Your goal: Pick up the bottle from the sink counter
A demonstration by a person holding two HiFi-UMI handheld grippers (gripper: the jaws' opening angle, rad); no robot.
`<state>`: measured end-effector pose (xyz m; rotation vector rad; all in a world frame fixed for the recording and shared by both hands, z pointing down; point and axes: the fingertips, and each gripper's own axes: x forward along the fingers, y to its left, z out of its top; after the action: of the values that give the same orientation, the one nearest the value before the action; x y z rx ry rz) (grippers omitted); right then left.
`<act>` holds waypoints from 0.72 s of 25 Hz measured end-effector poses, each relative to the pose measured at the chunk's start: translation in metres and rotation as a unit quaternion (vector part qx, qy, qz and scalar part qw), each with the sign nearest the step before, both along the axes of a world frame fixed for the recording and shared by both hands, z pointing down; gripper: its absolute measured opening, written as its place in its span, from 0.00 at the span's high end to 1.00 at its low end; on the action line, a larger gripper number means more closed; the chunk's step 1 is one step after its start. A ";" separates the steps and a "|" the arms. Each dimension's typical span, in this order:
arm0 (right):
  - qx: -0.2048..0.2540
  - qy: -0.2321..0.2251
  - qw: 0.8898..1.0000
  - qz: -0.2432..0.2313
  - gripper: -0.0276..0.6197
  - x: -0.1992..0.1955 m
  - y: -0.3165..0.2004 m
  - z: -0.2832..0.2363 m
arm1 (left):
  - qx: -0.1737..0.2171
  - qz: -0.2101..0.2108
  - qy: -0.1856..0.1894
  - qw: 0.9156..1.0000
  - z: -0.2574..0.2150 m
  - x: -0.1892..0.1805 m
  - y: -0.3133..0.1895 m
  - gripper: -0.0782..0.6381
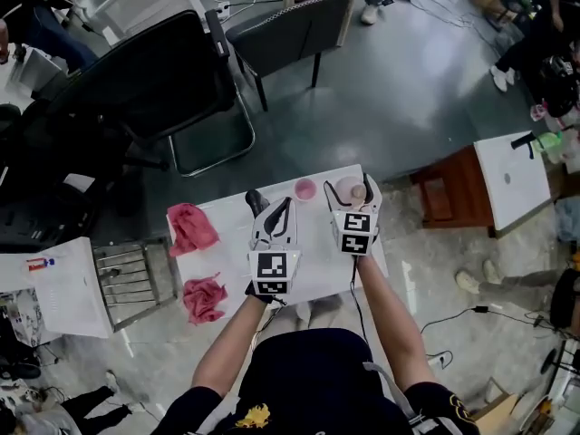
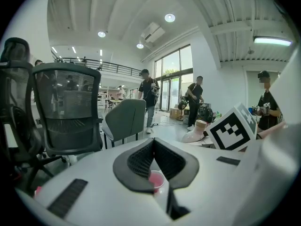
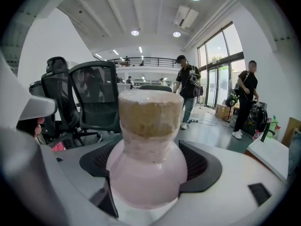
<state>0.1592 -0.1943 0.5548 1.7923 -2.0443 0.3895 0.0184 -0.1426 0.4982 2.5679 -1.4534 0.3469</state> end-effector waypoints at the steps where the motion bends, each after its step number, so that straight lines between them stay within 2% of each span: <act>1: 0.002 -0.001 1.000 -0.002 0.29 -0.003 0.000 -0.004 | 0.002 -0.002 0.001 1.000 -0.003 -0.003 -0.001 0.87; 18: 0.036 -0.007 0.998 -0.041 0.29 -0.040 0.011 -0.070 | 0.025 -0.037 0.002 0.999 -0.040 -0.047 0.004 0.87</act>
<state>0.1192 -0.1832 0.4844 1.7443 -2.1593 0.3100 -0.0289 -0.1384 0.4580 2.5435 -1.5704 0.2974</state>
